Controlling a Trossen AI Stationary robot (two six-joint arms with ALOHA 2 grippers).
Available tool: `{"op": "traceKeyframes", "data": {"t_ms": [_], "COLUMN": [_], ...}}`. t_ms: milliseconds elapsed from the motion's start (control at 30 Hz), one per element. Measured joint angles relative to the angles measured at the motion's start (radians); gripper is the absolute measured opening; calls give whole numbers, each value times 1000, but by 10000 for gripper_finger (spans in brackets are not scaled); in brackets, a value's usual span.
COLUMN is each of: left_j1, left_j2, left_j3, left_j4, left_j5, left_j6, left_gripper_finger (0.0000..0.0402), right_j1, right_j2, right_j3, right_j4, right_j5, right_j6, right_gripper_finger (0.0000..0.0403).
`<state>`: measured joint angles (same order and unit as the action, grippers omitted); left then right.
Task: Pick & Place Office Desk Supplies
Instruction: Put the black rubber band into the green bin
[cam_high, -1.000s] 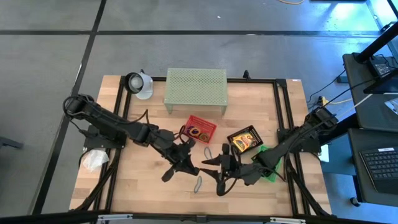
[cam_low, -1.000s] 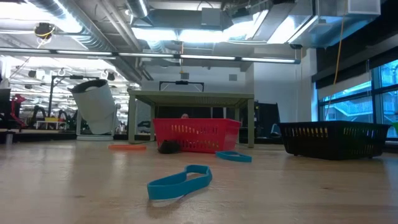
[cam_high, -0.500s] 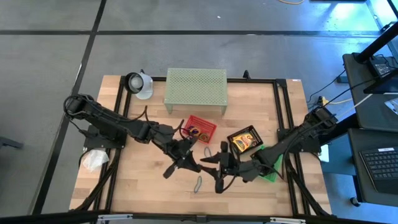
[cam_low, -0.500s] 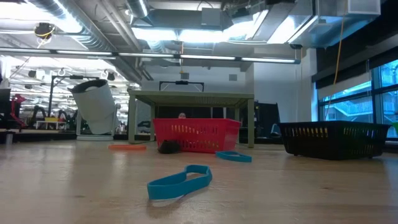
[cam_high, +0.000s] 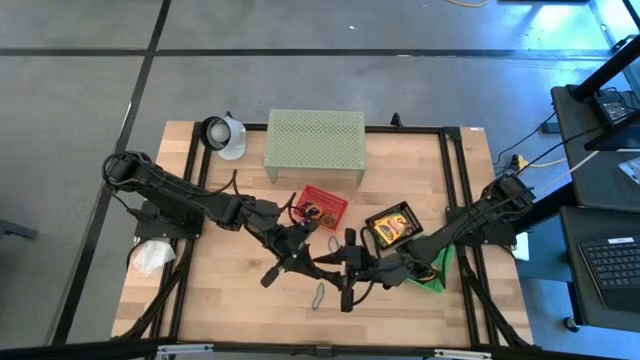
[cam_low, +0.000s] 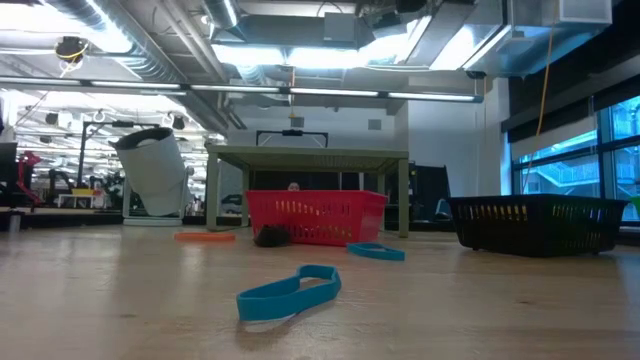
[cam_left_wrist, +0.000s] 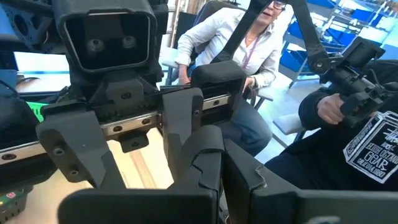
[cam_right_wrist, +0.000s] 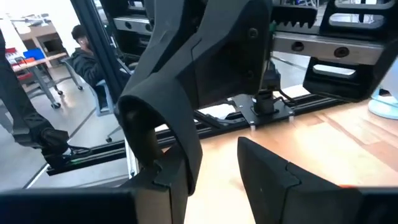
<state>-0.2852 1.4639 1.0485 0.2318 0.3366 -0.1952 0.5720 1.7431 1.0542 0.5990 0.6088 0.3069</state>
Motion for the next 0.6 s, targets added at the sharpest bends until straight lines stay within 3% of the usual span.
{"op": "traceKeyframes", "data": {"t_ms": [133,300,433,600], "left_j1": [-1,-1,-1,6], "left_j2": [0,1,1,-32], "left_j3": [0,0,0,0], "left_j4": [-1,-9,-32,-104], "left_j5": [3,1,-1,-4], "left_j6": [-1,-21,-77,-101], "left_gripper_finger": [1,1,7,45], "right_j1": [0,0,-2,-2], "right_j2": [4,4,4,-2], "right_j3": [0,1,1,1], "right_j4": [9,10,7,-7], "right_j5": [0,-6,-23,-23], "right_j6": [-3,-42,-31,-35], "right_gripper_finger": [112,16,6,4]}}
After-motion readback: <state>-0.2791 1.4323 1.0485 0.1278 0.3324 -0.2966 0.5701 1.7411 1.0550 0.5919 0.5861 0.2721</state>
